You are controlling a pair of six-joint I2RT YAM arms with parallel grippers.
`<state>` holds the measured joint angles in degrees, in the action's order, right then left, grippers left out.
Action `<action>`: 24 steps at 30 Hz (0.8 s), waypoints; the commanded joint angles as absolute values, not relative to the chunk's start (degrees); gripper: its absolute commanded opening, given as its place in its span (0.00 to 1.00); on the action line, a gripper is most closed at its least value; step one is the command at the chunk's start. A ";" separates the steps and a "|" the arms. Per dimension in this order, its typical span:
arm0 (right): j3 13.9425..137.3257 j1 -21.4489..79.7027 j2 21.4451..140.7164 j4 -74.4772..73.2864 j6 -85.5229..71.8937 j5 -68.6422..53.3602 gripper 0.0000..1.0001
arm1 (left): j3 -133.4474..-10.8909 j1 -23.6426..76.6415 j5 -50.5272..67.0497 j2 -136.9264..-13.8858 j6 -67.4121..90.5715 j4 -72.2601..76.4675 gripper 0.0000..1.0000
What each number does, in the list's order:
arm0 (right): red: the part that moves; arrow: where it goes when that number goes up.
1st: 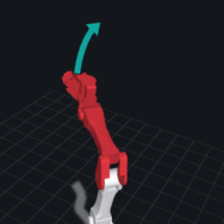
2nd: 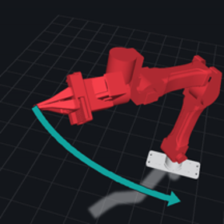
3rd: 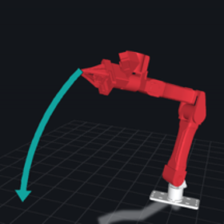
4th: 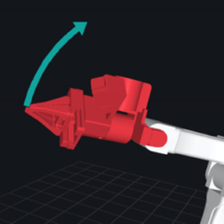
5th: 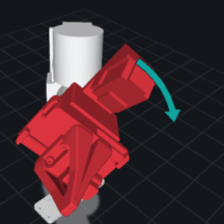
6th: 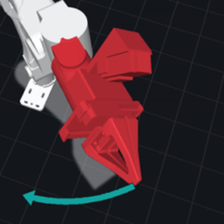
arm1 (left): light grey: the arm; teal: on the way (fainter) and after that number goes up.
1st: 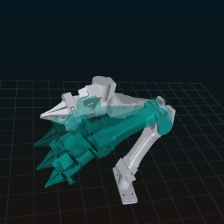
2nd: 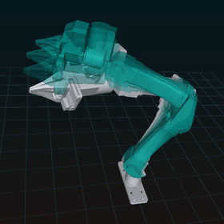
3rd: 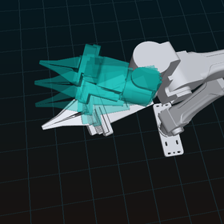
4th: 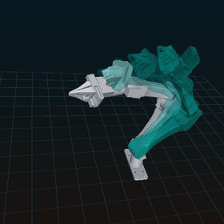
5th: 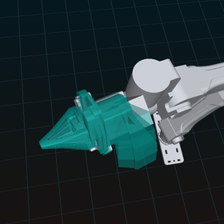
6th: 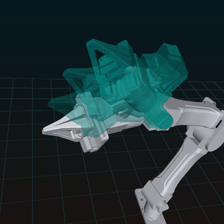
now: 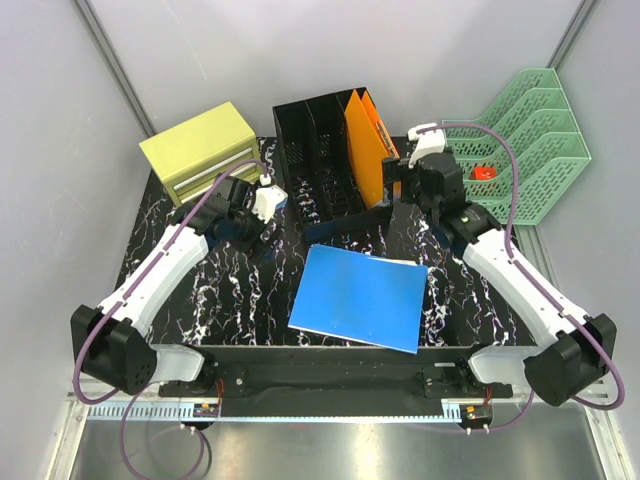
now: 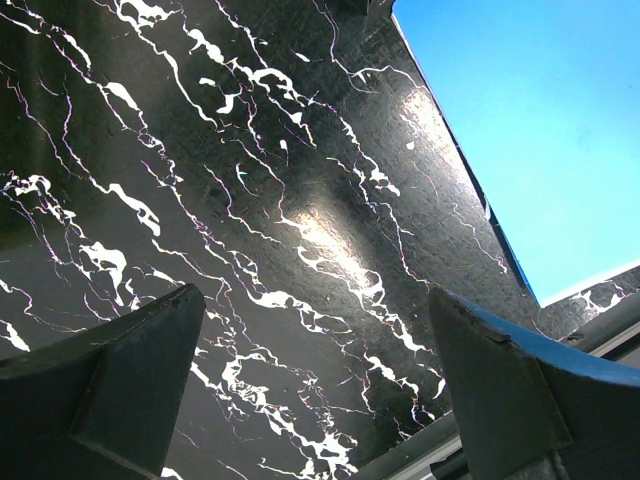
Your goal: Organize the desk
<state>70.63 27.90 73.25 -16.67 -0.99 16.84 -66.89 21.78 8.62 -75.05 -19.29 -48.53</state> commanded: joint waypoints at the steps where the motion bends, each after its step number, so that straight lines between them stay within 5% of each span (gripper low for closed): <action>1: 64.52 27.60 73.12 -4.75 -2.37 13.89 1.00 | -66.89 21.53 9.41 -74.18 -18.98 -46.93 0.99; 5: 63.02 27.60 75.40 -2.47 -3.95 12.04 0.97 | -66.88 21.53 8.97 -73.65 -19.16 -46.93 0.99; 9: 60.48 27.60 77.08 2.27 -5.45 11.07 0.80 | -66.88 21.62 8.61 -73.30 -19.34 -46.93 0.99; 10: 59.95 27.60 77.17 3.50 -5.54 10.99 0.64 | -66.88 21.53 8.70 -73.39 -19.34 -46.93 0.99; 17: 61.60 27.60 78.22 6.25 -7.12 12.92 0.00 | -66.62 21.53 8.26 -72.95 -19.34 -47.11 0.99; 24: 72.83 27.42 80.84 -8.06 -9.05 12.92 0.00 | -66.18 21.53 8.09 -72.69 -19.51 -47.20 0.99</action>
<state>63.22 27.73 79.31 -3.11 -6.66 12.34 -66.70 21.78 8.56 -74.81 -19.29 -48.38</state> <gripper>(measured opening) 0.135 0.991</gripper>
